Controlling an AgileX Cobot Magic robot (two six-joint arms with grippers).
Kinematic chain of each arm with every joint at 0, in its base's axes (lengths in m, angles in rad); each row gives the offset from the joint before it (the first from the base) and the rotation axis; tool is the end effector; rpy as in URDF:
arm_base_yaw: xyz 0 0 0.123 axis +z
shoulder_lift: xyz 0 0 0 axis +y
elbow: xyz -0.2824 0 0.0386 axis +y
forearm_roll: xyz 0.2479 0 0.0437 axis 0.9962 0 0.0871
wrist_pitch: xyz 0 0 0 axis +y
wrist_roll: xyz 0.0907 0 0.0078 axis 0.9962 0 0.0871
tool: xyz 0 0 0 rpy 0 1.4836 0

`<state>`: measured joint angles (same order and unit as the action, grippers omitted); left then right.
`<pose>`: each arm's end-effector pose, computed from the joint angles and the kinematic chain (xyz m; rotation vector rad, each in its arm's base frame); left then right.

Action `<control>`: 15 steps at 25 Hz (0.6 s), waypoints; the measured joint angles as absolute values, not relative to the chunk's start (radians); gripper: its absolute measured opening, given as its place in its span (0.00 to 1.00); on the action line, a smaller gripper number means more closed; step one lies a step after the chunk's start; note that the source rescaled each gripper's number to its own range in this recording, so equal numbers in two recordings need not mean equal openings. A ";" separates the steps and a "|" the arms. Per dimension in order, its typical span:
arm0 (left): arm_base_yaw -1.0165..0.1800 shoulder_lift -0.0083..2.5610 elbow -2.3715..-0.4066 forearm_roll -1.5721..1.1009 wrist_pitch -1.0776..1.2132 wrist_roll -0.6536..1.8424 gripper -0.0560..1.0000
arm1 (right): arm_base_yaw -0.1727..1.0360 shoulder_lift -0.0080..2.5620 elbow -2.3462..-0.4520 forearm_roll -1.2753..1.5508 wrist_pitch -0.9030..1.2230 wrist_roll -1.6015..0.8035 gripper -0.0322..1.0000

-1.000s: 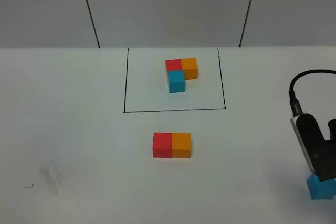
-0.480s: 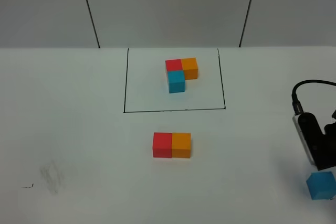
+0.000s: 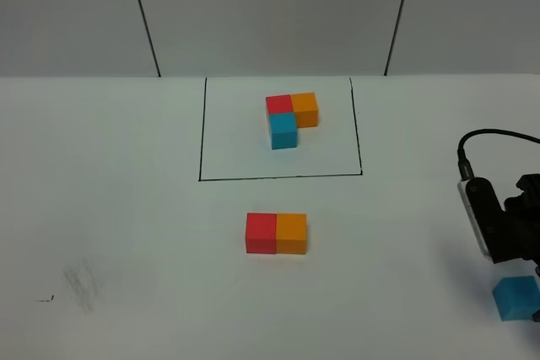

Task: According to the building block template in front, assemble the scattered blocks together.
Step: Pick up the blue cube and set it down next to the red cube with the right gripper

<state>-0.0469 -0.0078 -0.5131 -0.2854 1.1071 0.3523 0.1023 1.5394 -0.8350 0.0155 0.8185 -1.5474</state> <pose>-0.0125 -0.0224 0.2797 0.4285 1.9941 -0.1517 0.2576 0.0275 0.1890 -2.2152 2.0672 -0.1219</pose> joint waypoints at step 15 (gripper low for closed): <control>-0.047 -0.008 -0.513 -0.285 1.107 0.352 0.86 | 0.055 1.643 -0.836 0.020 0.767 -1.594 0.78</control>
